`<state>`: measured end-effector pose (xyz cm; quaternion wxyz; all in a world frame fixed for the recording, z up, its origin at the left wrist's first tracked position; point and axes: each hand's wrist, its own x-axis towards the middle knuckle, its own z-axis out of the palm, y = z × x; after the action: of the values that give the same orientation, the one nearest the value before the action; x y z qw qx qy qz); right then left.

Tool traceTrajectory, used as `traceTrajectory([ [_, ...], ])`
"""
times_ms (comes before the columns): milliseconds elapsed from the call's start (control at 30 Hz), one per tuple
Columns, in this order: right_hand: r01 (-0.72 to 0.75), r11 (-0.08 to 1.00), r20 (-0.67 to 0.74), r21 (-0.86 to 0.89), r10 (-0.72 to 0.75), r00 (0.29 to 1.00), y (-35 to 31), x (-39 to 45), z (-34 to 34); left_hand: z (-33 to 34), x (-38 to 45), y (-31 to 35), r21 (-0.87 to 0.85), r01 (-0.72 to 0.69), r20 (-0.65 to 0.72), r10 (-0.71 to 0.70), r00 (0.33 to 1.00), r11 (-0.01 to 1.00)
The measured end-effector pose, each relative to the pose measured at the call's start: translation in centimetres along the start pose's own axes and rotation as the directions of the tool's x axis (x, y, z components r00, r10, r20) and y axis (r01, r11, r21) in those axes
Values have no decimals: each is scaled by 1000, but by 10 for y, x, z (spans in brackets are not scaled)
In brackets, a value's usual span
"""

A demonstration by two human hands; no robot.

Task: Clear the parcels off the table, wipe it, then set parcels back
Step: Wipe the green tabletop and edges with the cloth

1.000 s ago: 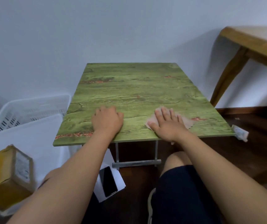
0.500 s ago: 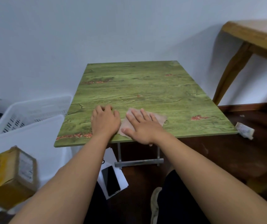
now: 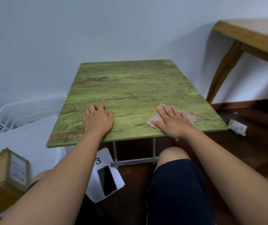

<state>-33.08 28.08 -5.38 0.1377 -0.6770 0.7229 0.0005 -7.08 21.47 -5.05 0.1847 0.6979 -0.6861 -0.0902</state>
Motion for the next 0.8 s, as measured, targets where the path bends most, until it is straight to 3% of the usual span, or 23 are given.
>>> traceTrajectory([
  [467,-246,969,-29,37,247,969,69,-23,-7,1,1,-1,2,12,7,-12,1000,1000],
  [800,-375,924,-12,70,377,926,101,-13,-16,3,-3,6,101,-27,23,25,999,994],
])
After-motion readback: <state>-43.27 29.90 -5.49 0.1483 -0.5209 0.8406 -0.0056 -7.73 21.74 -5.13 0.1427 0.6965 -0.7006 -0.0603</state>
